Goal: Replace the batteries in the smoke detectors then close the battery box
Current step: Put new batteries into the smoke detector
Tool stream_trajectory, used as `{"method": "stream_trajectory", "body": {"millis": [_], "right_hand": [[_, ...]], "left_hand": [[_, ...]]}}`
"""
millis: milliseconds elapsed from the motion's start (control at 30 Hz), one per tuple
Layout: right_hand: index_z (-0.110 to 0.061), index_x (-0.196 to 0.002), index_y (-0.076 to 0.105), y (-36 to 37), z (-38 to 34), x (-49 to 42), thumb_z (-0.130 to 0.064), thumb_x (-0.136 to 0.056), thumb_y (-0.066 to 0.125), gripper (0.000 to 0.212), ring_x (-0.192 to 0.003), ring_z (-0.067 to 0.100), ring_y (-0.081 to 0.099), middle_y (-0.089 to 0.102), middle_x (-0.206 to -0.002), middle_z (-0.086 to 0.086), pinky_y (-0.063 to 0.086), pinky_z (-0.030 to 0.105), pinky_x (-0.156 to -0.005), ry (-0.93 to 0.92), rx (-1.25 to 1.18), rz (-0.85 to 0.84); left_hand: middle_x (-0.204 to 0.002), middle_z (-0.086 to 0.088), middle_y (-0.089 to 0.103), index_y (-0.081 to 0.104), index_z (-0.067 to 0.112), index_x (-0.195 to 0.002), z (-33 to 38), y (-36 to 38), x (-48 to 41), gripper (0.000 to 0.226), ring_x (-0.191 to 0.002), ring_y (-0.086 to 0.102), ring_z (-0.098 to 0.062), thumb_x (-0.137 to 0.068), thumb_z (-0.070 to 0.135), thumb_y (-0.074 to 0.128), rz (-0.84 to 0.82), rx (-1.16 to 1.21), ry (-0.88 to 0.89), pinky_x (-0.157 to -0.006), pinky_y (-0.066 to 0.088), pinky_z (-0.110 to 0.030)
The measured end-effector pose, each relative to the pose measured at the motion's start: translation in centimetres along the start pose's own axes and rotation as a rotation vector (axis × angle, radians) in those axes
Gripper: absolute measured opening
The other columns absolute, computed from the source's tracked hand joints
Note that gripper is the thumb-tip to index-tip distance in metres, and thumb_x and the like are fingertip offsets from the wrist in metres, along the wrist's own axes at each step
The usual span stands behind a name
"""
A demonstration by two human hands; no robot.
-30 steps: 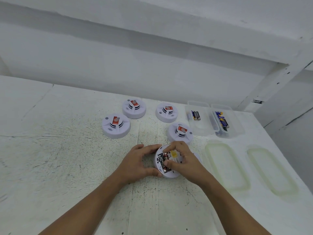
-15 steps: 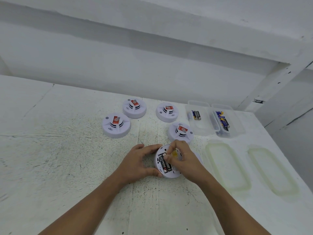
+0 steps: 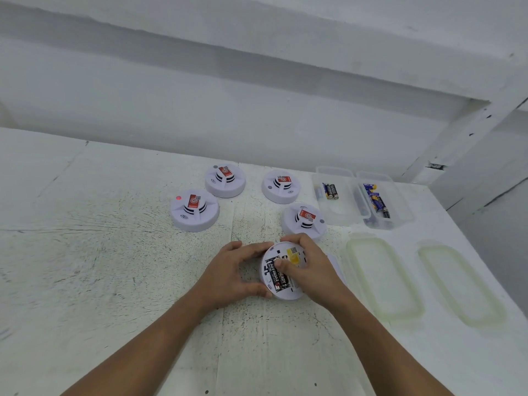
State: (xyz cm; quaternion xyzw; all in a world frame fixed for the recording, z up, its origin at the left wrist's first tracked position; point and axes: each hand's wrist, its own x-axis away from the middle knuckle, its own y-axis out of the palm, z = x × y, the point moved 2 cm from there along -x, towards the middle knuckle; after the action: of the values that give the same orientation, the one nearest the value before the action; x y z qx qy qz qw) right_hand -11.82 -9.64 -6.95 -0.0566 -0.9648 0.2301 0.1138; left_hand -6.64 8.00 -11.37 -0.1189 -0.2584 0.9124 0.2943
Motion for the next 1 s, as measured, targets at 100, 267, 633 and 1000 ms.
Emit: {"method": "stream_trajectory", "body": {"millis": [100, 267, 633, 1000], "right_hand": [[-0.034, -0.108, 0.052, 0.0, 0.0, 0.0, -0.025, -0.082, 0.072, 0.034, -0.1, 0.014, 0.06, 0.059, -0.111, -0.003, 0.057, 0.031, -0.078, -0.01, 0.001, 0.018], [-0.036, -0.114, 0.051, 0.1, 0.0, 0.1, -0.028, -0.083, 0.07, 0.038, -0.105, 0.011, 0.056, 0.056, -0.118, -0.005, 0.055, 0.034, -0.086, -0.021, 0.032, 0.016], [-0.043, -0.122, 0.044, -0.4, -0.8, 1.2, -0.006, -0.078, 0.064, 0.061, -0.12, 0.008, 0.04, 0.041, -0.118, -0.025, 0.045, 0.024, -0.095, -0.156, 0.144, 0.023], [-0.023, -0.121, 0.057, -2.7, 0.9, 3.1, -0.011, -0.094, 0.045, 0.031, -0.114, 0.014, 0.046, 0.056, -0.121, -0.008, 0.037, 0.028, -0.099, -0.106, 0.431, 0.207]], "left_hand": [[-0.122, 0.038, 0.054, 0.041, 0.058, -0.126, 0.2, 0.0, 0.1, 0.08, -0.122, 0.045, 0.008, -0.054, 0.065, 0.076, -0.01, 0.004, 0.008, -0.112, 0.012, -0.015], [-0.118, 0.039, 0.054, 0.04, 0.06, -0.123, 0.5, -0.2, 0.2, 0.08, -0.121, 0.045, 0.011, -0.052, 0.067, 0.076, -0.011, 0.005, -0.004, -0.113, 0.015, -0.017], [-0.1, 0.041, 0.05, 0.051, 0.039, -0.13, 1.0, -0.6, 0.4, 0.085, -0.107, 0.047, 0.017, -0.053, 0.046, 0.088, 0.001, 0.003, -0.065, -0.11, 0.035, -0.04], [-0.113, 0.043, 0.047, 0.047, 0.05, -0.13, 0.5, -0.5, 0.4, 0.093, -0.129, 0.045, -0.016, -0.044, 0.072, 0.075, -0.021, -0.002, -0.092, -0.107, 0.038, -0.046]]}}
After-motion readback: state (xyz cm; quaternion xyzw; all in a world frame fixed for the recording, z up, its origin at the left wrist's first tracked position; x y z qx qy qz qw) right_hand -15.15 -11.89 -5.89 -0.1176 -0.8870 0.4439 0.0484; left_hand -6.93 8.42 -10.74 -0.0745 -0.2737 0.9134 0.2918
